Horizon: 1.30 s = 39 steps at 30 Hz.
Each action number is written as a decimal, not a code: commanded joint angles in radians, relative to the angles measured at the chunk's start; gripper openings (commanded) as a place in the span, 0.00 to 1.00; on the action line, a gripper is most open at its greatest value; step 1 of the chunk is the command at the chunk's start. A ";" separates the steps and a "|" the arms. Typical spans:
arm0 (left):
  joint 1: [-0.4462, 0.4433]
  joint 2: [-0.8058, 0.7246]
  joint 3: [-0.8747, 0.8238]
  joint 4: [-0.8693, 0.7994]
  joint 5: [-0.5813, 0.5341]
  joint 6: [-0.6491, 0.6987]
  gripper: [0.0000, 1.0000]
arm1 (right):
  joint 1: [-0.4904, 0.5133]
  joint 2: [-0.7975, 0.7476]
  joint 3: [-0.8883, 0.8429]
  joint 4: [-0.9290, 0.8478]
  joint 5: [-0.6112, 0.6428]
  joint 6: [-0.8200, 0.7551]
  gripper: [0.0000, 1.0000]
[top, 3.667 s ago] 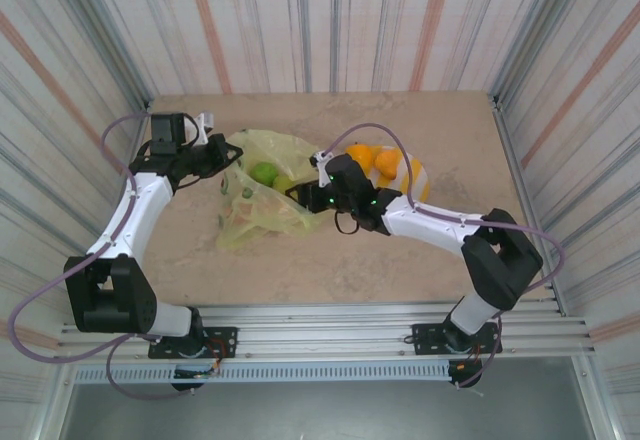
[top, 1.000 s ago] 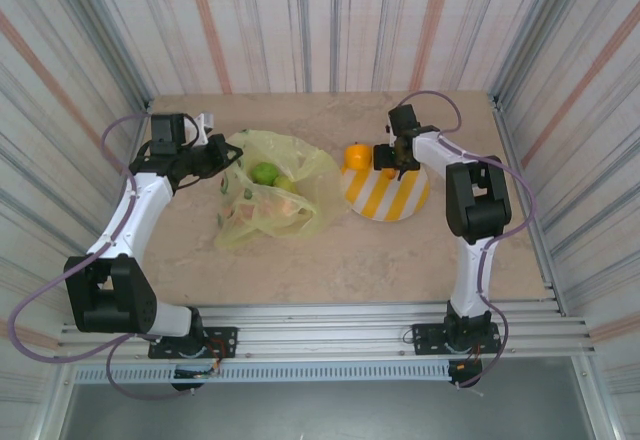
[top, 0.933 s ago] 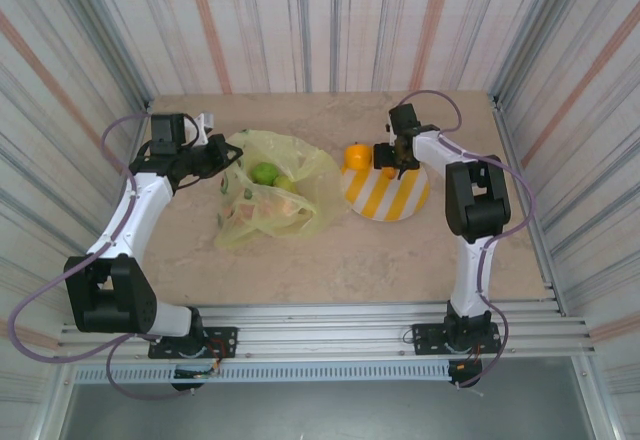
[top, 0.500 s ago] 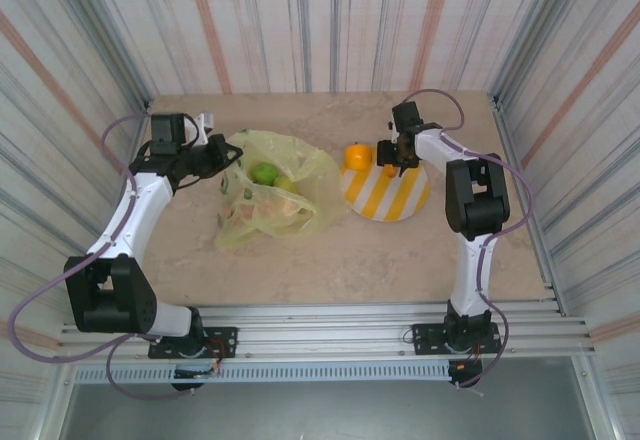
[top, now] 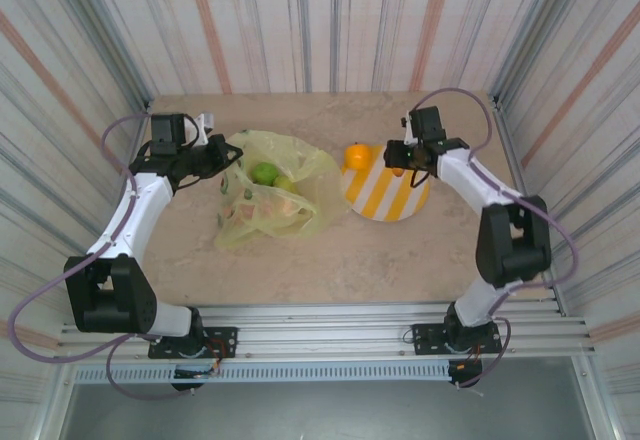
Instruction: Place the fruits into the plastic bag
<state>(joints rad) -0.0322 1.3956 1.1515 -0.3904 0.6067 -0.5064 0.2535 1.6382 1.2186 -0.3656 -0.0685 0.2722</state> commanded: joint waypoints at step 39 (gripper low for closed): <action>-0.003 -0.018 -0.008 0.008 0.024 -0.014 0.00 | 0.582 0.281 0.173 0.380 -0.046 -0.021 0.65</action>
<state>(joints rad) -0.0330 1.3956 1.1515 -0.3908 0.6102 -0.5140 0.8238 1.8820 1.3365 -0.0448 -0.1600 0.1871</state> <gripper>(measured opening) 0.048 0.654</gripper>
